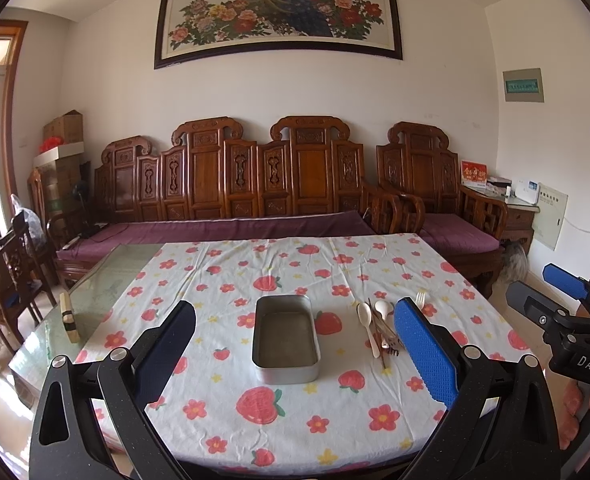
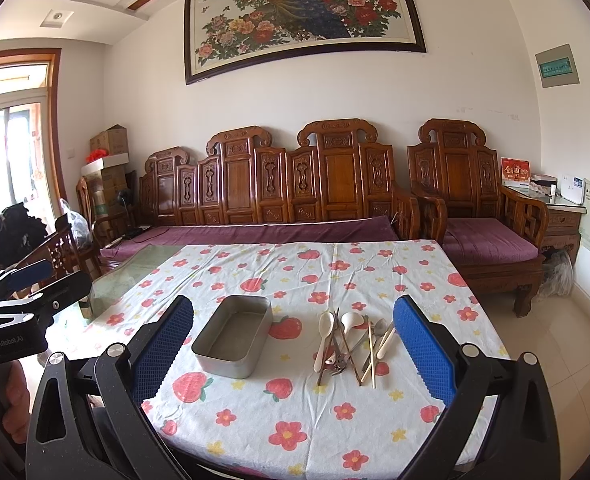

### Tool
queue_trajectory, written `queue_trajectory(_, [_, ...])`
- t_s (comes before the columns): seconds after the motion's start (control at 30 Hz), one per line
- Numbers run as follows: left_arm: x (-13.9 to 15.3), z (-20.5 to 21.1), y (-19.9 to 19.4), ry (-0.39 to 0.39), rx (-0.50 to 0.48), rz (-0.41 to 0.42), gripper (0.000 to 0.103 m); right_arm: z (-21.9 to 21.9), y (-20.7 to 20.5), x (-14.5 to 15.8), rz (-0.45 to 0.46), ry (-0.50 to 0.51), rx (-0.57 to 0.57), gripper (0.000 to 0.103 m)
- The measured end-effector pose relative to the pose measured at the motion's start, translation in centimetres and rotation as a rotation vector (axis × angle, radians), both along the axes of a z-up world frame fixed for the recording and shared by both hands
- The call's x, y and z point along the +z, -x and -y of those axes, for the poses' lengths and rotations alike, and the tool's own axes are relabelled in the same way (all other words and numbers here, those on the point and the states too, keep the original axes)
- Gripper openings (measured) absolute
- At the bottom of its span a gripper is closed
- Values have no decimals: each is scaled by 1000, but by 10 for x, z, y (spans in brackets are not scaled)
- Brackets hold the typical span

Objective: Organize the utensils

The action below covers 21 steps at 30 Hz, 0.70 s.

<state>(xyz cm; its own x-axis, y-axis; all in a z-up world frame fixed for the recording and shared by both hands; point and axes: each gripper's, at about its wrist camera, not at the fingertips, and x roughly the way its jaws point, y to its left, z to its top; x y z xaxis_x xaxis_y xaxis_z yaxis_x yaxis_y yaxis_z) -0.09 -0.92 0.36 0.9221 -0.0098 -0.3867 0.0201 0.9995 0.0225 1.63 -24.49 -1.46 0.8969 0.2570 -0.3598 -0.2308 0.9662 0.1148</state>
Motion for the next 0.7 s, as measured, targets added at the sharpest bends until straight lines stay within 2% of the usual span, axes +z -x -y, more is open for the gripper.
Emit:
queue_trajectory(0.37, [-42,1,-42,11,-48,-122,97,11,-35,-34,-58,36,-12,100])
queue_trajectory(0.53, [-55,13,-64,-20,-83,-163,97,19,-61,-54,-103,68,-3,99])
queue_trajectory(0.7, [-73,24,-92,-36,-124,-213,97,31,-98,-78,-179,99,13,87])
